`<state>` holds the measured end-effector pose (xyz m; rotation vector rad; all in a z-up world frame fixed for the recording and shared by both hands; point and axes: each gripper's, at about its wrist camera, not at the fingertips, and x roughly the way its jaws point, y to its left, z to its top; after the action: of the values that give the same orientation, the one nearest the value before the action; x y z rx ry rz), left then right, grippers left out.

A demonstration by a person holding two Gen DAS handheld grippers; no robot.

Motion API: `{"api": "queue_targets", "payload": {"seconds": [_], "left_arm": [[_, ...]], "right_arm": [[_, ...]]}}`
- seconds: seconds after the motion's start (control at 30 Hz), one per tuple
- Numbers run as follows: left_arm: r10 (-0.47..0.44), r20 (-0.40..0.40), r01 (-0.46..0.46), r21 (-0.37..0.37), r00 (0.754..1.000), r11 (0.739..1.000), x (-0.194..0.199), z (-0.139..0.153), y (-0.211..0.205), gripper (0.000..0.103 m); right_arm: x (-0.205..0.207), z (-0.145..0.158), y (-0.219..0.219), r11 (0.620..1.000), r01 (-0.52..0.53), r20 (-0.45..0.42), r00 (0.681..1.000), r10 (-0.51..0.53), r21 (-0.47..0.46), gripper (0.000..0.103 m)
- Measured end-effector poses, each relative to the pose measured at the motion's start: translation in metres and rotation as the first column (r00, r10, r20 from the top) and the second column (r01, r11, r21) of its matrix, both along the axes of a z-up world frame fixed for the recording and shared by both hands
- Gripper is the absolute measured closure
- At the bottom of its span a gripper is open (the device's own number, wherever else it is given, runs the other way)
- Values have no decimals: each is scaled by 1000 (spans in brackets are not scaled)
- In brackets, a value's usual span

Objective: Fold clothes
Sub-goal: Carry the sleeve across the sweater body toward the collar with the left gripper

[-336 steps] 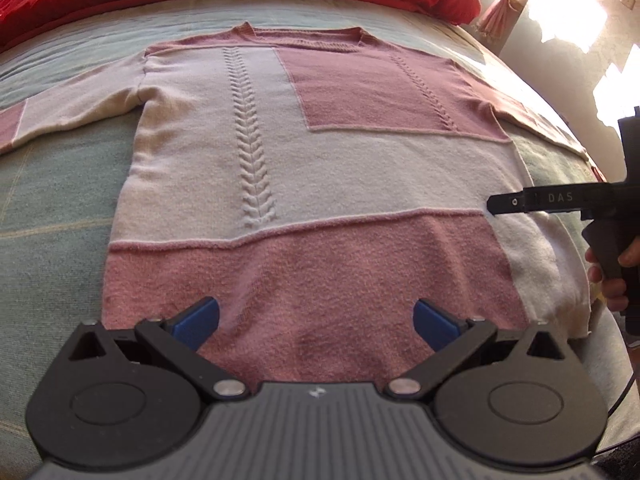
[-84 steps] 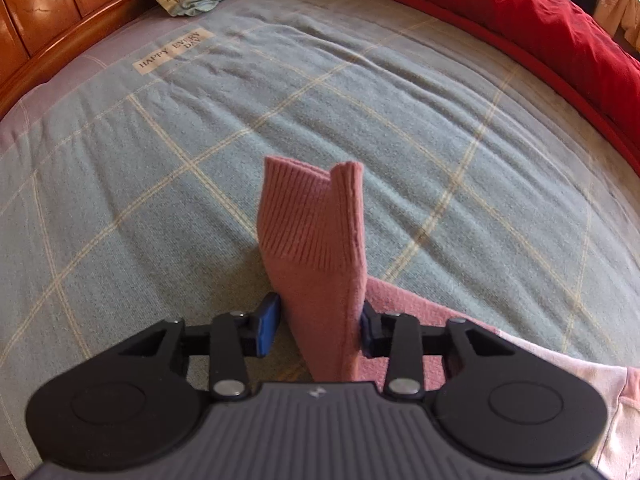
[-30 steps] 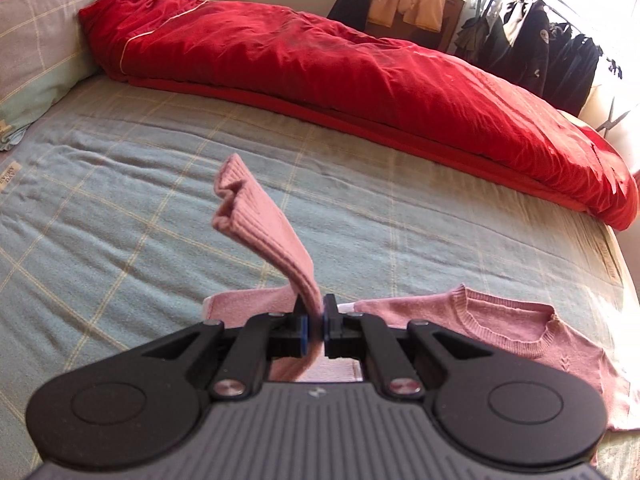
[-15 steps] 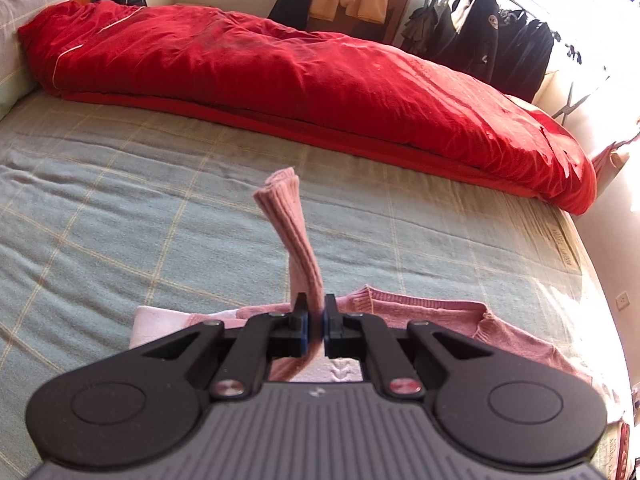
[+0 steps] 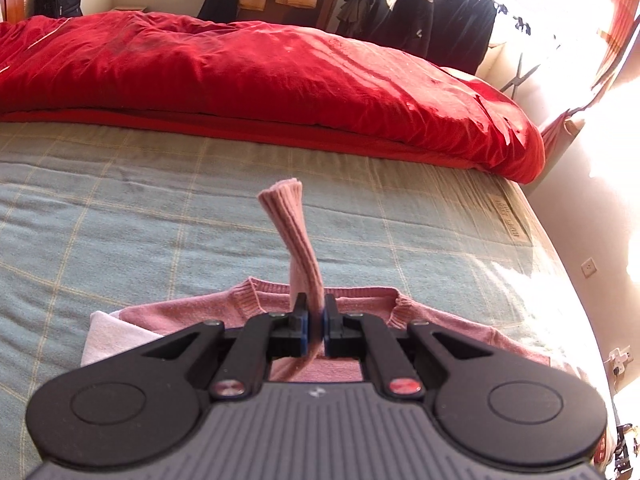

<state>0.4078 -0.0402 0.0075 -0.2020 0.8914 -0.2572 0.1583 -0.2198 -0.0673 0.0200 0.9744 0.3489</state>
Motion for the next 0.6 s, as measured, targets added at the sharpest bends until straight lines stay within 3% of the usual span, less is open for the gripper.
{"api": "queue_targets", "payload": {"seconds": [0.6], "left_arm": [[-92, -67, 94, 35, 994, 995, 1, -34, -86, 98]], "right_arm": [[-8, -6, -37, 998, 61, -10, 998, -61, 24, 0]]}}
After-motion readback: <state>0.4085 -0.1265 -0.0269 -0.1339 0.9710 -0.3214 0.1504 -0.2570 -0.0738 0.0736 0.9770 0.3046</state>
